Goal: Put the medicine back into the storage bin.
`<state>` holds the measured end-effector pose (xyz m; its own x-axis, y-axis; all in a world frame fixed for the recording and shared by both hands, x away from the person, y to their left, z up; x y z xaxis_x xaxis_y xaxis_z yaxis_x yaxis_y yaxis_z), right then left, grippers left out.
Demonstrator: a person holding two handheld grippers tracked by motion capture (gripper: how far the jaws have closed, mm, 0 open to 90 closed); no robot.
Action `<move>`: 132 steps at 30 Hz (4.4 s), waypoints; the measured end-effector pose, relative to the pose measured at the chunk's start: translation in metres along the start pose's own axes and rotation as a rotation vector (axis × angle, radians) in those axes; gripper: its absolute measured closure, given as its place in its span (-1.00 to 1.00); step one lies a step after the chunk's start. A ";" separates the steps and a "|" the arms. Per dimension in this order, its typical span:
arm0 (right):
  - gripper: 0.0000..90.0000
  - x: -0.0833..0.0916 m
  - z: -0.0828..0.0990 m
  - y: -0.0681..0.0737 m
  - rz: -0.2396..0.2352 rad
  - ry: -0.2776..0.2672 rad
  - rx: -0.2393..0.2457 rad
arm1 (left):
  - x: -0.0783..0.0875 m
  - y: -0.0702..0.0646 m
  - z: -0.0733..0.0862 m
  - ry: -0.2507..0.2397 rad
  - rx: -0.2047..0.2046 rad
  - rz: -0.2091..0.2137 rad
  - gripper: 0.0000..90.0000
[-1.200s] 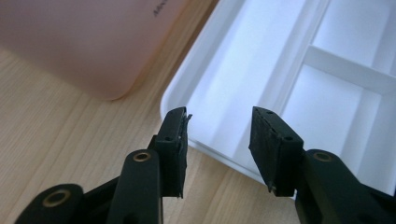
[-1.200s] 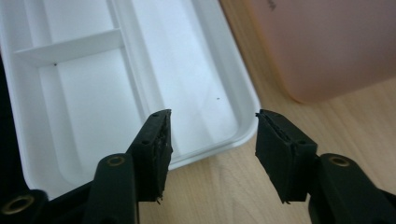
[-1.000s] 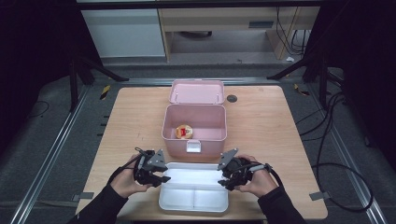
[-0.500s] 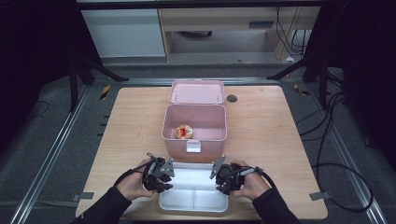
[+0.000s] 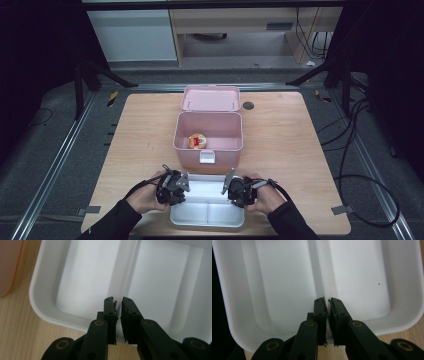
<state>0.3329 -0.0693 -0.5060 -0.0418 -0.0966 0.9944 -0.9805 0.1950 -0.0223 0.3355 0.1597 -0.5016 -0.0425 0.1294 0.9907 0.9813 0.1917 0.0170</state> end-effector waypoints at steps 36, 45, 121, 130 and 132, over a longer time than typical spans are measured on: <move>0.93 0.076 -0.001 0.012 -0.003 -0.026 0.087 | 0.079 -0.018 -0.013 0.058 -0.168 -0.010 0.98; 0.94 0.115 -0.008 -0.001 0.041 -0.038 0.112 | 0.113 -0.008 -0.018 0.046 -0.166 -0.055 0.98; 0.84 0.094 -0.039 -0.179 0.102 -0.117 -0.026 | 0.094 0.186 -0.052 0.055 -0.094 -0.058 0.88; 0.48 0.097 -0.035 -0.176 0.126 -0.179 -0.109 | 0.100 0.183 -0.046 -0.028 0.005 -0.111 0.48; 0.36 0.104 -0.031 -0.175 0.137 -0.225 -0.160 | 0.106 0.181 -0.043 -0.056 0.045 -0.122 0.36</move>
<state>0.5059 -0.0828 -0.3955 -0.2303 -0.2689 0.9352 -0.9209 0.3710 -0.1201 0.5164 0.1660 -0.3875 -0.1728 0.1564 0.9725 0.9588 0.2528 0.1298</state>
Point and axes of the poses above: each handheld gripper's, and its own axes: x roughly backward along the jaws, z roughly out of its underside, y roughly to its left, the point moved 3 cm from there along -x, roughly forward along the jaws, and after that the axes turned 10 degrees about y, right-handed, at the moved point
